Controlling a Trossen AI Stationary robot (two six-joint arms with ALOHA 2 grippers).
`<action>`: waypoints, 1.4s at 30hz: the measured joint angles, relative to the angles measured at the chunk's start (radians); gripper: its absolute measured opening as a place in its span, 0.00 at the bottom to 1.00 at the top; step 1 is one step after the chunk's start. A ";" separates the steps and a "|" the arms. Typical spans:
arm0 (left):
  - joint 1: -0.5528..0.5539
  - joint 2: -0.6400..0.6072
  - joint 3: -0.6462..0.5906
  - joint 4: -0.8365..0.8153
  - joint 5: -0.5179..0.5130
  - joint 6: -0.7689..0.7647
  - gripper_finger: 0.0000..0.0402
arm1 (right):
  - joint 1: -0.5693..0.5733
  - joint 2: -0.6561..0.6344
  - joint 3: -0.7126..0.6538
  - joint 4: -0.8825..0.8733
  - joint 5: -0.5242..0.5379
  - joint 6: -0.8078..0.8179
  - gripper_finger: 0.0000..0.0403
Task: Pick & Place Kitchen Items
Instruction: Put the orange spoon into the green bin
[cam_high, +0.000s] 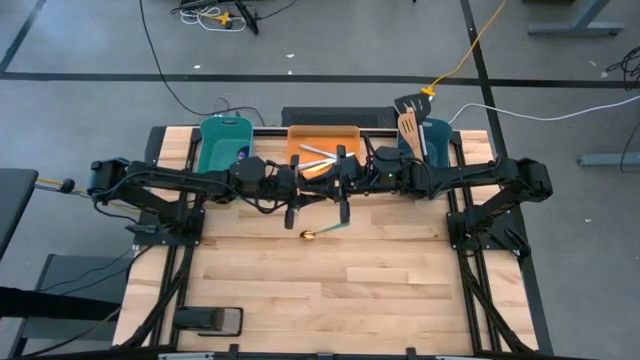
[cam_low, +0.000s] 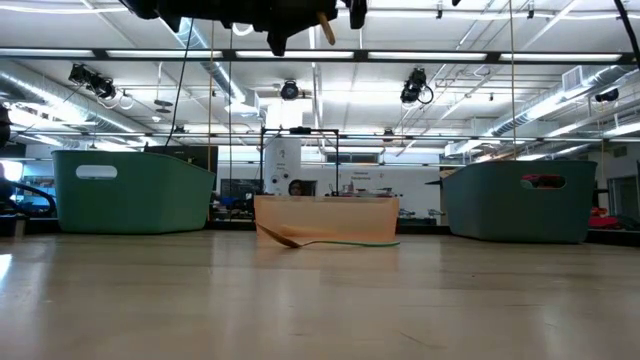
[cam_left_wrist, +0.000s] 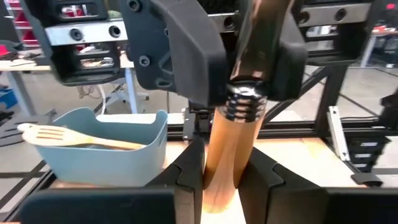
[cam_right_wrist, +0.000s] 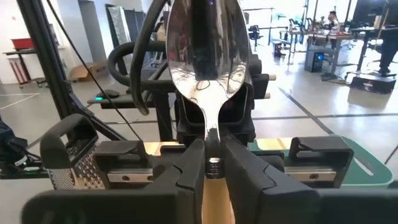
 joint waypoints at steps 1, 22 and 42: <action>0.000 0.000 0.000 -0.005 -0.011 0.001 0.17 | 0.000 0.000 0.000 -0.001 0.003 0.000 0.17; 0.000 -0.190 0.000 -0.383 -0.172 -0.052 0.17 | 0.000 -0.001 -0.001 -0.083 0.021 -0.004 0.15; 0.010 -0.452 0.001 -0.914 -0.590 -0.179 0.17 | 0.002 -0.001 -0.001 -0.239 0.020 0.046 0.15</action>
